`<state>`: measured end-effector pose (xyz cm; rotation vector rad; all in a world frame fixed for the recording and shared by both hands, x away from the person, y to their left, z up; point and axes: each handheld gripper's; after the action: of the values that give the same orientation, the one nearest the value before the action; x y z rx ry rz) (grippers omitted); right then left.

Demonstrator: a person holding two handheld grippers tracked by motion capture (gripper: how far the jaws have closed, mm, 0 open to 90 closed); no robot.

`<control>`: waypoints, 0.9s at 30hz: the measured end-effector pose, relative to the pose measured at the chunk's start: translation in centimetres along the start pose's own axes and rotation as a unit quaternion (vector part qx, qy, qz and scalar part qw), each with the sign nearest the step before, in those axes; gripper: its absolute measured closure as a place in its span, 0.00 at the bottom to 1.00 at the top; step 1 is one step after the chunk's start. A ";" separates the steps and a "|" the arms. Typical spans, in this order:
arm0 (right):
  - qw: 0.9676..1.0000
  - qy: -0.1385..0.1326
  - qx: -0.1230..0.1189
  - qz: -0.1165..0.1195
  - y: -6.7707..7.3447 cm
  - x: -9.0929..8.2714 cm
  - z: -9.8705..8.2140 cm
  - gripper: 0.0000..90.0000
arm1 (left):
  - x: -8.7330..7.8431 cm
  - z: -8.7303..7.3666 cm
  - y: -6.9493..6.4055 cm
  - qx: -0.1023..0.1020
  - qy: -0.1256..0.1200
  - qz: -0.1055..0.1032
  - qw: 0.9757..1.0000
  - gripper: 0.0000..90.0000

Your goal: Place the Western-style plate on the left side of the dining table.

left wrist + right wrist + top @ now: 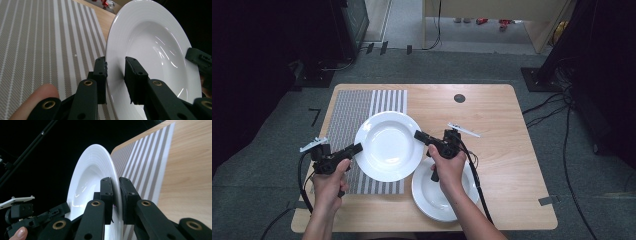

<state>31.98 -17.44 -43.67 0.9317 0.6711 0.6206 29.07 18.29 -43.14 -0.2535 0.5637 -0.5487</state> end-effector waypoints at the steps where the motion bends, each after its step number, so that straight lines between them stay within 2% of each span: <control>1: 1.000 0.003 0.000 0.000 0.2 0.6 0.1 0.93 | 0.0 0.1 0.3 -0.003 0.000 0.001 1.000 0.81; 7: 1.000 0.018 -0.001 0.004 1.1 3.6 0.6 0.94 | -0.1 0.7 3.1 -0.030 -0.004 0.012 0.999 0.81; 10: 1.000 0.026 0.007 0.003 1.1 5.2 0.7 0.93 | -0.2 1.1 3.9 -0.033 -0.008 0.024 0.999 0.81; 15: 0.999 0.048 0.023 0.001 0.4 7.6 0.9 0.93 | 0.0 1.6 5.4 -0.043 -0.011 0.042 0.998 0.82; 21: 0.997 0.065 0.036 -0.012 -0.5 10.0 1.1 0.93 | 1.2 1.2 7.4 -0.062 0.002 0.048 0.997 0.82; 27: 0.996 0.076 0.047 -0.018 -1.1 11.9 1.6 0.94 | 2.2 1.1 9.0 -0.082 0.004 0.051 0.995 0.81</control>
<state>41.02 -10.08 -46.82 0.9633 0.8584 0.6364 35.07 24.63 -46.56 -0.3756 0.6266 -0.4045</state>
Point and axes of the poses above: each handheld gripper's, and its own axes: x roughly forward along the jaws, z roughly out of its top, y roughly to its left, and after that the axes turned 13 degrees about x, right-handed
